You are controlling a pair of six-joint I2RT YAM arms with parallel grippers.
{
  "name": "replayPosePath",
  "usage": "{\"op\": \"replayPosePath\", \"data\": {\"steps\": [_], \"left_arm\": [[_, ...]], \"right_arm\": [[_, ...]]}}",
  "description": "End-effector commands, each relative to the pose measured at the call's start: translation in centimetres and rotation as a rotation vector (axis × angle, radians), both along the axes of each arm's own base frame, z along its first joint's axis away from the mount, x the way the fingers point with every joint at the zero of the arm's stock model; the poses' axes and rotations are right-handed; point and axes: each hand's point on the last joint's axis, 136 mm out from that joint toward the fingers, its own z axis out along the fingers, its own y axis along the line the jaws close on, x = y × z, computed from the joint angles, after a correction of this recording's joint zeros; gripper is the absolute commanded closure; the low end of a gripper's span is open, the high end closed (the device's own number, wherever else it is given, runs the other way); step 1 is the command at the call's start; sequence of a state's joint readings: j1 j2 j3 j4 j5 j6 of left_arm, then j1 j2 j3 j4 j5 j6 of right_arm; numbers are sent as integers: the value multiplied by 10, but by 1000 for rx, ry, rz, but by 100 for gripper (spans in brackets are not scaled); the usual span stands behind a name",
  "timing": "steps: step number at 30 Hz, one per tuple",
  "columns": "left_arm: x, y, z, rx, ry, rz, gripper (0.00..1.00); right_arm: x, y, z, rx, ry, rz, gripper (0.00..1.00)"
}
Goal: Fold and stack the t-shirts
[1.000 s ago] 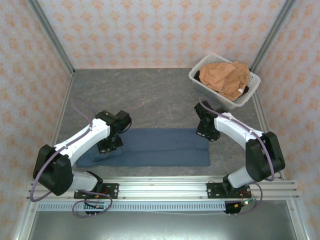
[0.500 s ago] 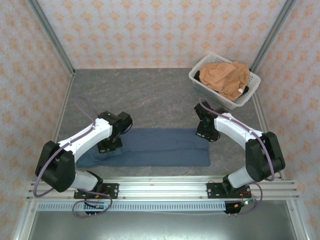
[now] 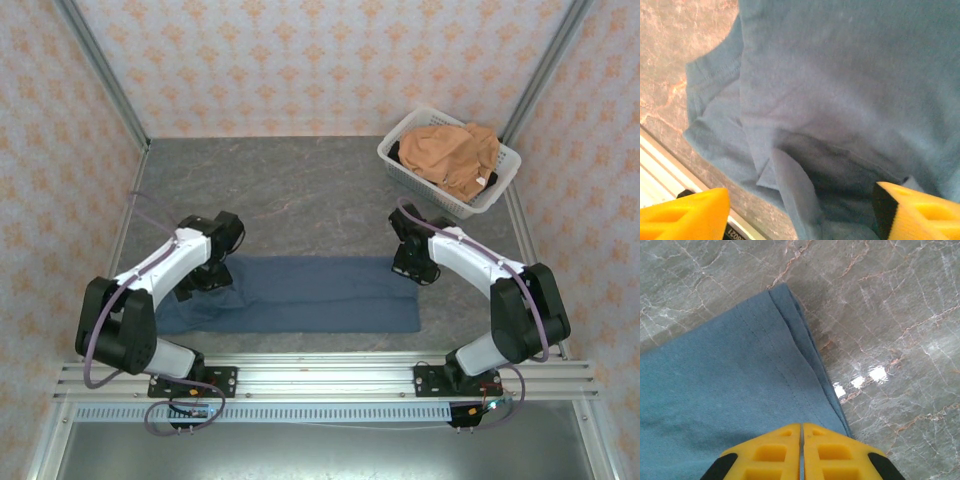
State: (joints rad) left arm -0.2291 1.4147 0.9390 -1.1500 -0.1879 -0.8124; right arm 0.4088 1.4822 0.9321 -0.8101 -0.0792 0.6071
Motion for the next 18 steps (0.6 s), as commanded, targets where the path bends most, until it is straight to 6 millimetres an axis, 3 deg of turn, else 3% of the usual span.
{"op": "replayPosePath", "data": {"steps": [1,12,14,18], "left_arm": [[-3,19,5,-1,-63,61,22],[-3,7,-29,-293,-101,302,23],[-5,1,-31,-325,-82,314,31],[-38,-8,-27,-349,-3,341,46]], "right_arm": [[-4,-4,-5,-10,12,8,91],[-3,0,-11,8,22,28,91],[-3,0,-10,6,24,31,91],[-3,-1,-8,0,24,37,91]]}}
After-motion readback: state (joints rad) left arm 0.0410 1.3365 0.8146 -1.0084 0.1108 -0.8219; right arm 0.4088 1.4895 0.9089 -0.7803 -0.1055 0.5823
